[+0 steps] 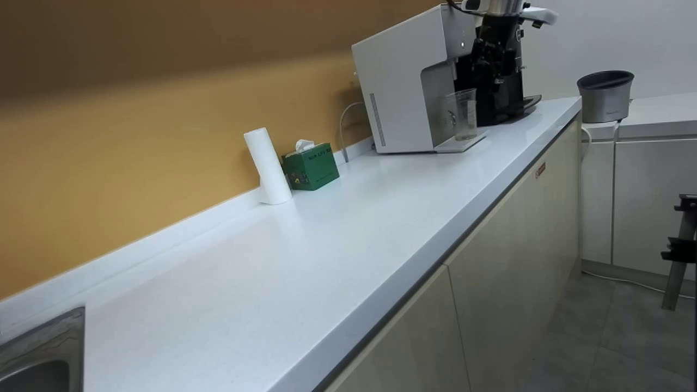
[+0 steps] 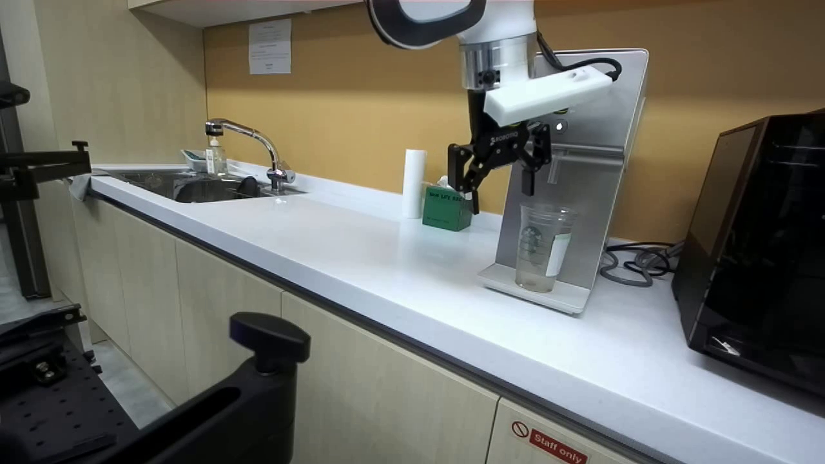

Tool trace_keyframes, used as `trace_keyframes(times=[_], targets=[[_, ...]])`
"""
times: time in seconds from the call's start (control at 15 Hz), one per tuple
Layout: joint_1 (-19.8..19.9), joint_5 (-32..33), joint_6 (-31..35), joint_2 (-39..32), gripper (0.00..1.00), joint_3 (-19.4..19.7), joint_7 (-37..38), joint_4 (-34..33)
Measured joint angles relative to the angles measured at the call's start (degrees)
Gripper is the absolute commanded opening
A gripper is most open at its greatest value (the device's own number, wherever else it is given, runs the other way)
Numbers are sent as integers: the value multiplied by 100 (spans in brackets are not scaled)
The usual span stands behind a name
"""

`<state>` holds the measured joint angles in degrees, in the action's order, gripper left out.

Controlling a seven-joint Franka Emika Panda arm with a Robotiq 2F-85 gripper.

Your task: Remove the plastic cup from the drip tray and put it on the counter

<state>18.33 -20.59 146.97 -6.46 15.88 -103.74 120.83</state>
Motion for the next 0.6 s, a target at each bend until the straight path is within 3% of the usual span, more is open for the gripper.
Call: trace_keyframes(times=[0.6], targets=[[95, -2, 802, -373, 100, -199, 54, 0]])
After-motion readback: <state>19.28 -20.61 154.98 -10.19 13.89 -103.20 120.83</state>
